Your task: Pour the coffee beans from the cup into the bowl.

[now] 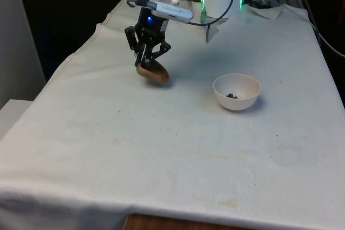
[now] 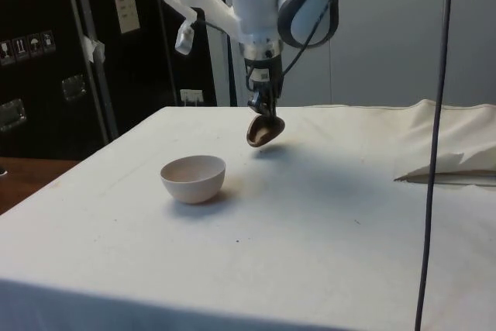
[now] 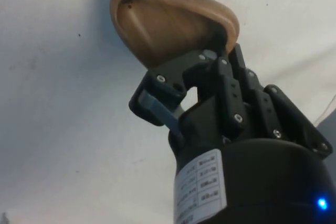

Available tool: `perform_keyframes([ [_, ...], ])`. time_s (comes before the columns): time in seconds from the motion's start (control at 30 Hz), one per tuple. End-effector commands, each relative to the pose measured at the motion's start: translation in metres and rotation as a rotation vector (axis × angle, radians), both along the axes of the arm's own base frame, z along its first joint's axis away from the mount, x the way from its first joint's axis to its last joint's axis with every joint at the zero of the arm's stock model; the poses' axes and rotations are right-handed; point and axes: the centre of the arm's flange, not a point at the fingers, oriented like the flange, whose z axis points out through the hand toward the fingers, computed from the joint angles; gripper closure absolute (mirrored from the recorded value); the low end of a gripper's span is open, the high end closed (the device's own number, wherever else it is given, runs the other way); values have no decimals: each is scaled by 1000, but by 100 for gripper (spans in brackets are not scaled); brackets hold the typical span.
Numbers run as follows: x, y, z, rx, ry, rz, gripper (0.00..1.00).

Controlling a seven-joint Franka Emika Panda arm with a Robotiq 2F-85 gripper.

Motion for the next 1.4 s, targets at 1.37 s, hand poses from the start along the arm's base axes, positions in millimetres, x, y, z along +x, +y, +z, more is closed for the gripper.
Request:
perform_keyframes([
  [1.37,3,-23,-12,152,-9,-27,63],
])
